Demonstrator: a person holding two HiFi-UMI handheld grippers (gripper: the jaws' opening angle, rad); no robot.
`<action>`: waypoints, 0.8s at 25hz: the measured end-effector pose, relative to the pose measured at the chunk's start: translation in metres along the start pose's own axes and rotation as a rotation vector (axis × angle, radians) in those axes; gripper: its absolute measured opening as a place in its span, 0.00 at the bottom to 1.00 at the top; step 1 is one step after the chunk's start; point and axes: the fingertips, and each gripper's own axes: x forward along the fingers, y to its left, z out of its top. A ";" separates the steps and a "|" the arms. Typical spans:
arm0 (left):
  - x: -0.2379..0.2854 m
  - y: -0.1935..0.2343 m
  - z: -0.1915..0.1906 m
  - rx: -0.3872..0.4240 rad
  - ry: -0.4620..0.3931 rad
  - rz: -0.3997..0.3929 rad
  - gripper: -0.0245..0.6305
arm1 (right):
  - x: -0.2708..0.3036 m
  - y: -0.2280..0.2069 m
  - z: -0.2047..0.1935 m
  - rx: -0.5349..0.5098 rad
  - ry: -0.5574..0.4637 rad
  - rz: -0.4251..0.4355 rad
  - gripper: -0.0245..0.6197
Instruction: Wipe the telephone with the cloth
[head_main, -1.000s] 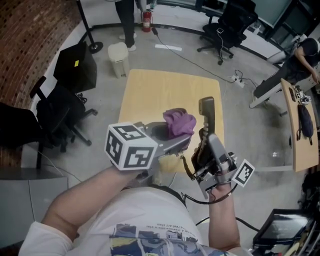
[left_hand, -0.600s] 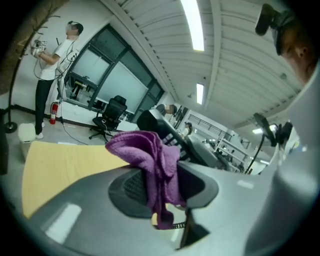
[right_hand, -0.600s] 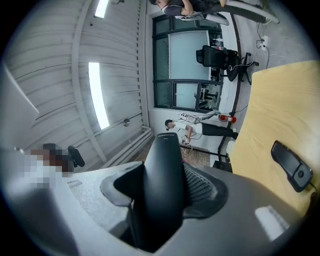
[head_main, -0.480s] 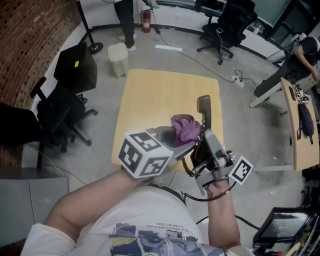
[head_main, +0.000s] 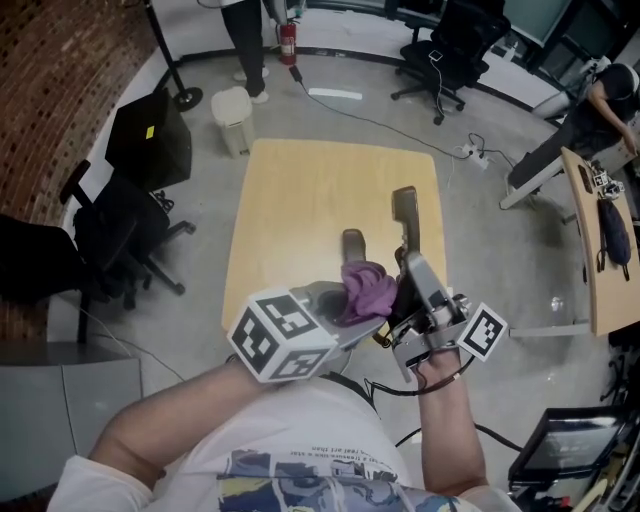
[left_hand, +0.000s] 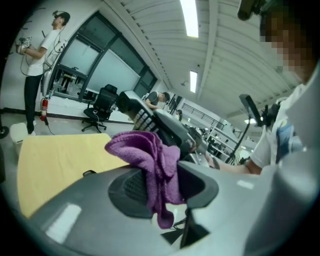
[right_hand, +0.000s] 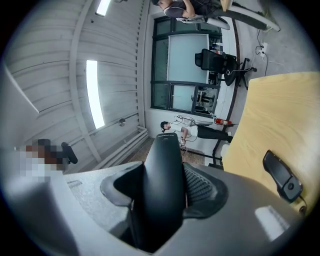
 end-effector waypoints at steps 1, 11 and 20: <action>0.000 -0.002 -0.002 0.003 0.003 -0.014 0.26 | 0.000 -0.001 0.001 -0.002 0.001 -0.003 0.41; -0.021 -0.009 -0.004 -0.016 -0.044 -0.072 0.26 | 0.001 -0.011 -0.004 -0.015 0.032 -0.039 0.41; -0.032 0.045 0.068 -0.169 -0.279 0.038 0.26 | 0.008 -0.010 -0.019 0.011 0.071 -0.024 0.41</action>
